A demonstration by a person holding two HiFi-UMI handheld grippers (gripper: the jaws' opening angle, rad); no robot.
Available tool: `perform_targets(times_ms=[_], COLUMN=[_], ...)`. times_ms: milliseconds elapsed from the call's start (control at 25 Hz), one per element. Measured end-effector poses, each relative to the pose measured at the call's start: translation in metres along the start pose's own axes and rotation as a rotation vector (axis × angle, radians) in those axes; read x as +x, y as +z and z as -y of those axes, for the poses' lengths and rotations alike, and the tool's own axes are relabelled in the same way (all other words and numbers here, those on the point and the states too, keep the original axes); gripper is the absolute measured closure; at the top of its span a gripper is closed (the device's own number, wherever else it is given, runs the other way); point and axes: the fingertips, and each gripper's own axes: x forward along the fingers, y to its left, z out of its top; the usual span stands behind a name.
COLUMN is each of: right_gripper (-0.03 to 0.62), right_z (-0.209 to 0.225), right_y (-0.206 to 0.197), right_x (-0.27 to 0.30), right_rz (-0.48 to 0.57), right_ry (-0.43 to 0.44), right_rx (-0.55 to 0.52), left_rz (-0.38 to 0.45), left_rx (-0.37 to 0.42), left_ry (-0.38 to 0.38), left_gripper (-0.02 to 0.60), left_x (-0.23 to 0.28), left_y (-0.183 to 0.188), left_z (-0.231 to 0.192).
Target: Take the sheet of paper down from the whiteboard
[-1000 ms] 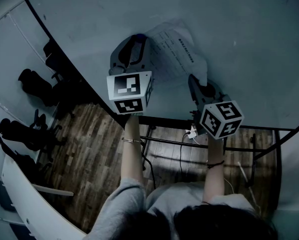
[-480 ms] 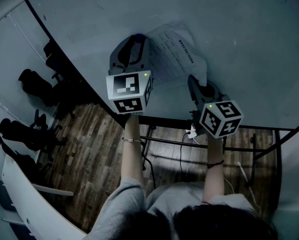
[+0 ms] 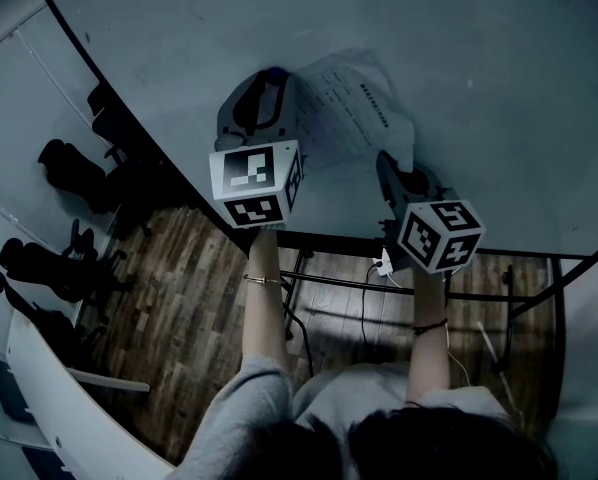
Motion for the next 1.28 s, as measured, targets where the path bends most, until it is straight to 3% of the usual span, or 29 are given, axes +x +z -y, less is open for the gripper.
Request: perform_targets(times_ms=[240,1280], right_gripper=[0.592,0.594], right_z=[0.016,0.021], right_y=[-0.009,-0.007], right_x=[-0.003,-0.009], right_rz=[-0.022,-0.010], right_ry=[-0.032,0.000], right_rx=[0.015,0.028], left_rz=[-0.003,0.055], left_rx=[-0.006,-0.087], left_ry=[0.005,-0.030], left_gripper=[0.453,0.451], left_x=[0.004,-0.001], left_y=[-0.003,-0.001], left_z=[0.003,0.001])
